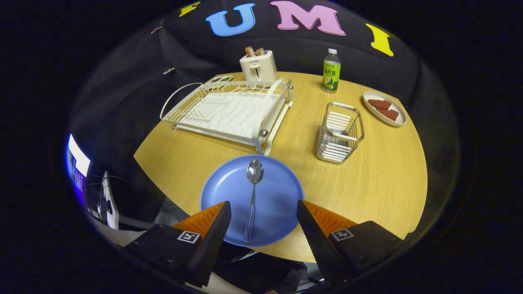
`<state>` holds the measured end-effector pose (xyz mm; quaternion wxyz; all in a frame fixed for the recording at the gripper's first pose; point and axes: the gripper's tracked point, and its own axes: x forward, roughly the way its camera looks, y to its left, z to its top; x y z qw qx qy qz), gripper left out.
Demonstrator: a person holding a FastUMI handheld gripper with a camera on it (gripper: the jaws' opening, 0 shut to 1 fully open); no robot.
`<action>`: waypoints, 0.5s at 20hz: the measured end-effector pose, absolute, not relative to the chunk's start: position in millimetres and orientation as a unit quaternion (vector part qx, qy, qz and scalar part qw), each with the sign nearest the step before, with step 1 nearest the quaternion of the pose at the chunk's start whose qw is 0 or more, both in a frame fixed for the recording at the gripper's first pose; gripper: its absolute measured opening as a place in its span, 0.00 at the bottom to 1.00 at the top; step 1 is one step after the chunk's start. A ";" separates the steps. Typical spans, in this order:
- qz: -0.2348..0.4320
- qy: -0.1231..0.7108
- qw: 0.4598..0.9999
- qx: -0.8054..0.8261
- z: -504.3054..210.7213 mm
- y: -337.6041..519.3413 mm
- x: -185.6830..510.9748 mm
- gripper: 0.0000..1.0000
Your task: Take the plate from the dish rack, then take the spoon from the basket and place it into the plate.
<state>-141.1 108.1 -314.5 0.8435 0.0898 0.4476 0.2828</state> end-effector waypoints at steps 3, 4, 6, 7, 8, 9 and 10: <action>0.267 0.386 0.880 0.074 -267.1 84.8 -95.9 0.99; 0.256 0.363 0.893 0.065 -249.2 75.7 -80.9 1.00; 0.219 0.321 0.920 0.050 -218.9 45.2 -48.8 0.99; 0.202 0.298 0.932 0.045 -201.8 29.3 -34.7 0.99; 0.187 0.276 0.942 0.038 -189.2 14.3 -21.4 0.99; 0.176 0.254 0.951 0.031 -172.3 -0.8 -13.4 0.99; 0.166 0.230 0.959 0.022 -154.3 -17.4 -8.6 0.99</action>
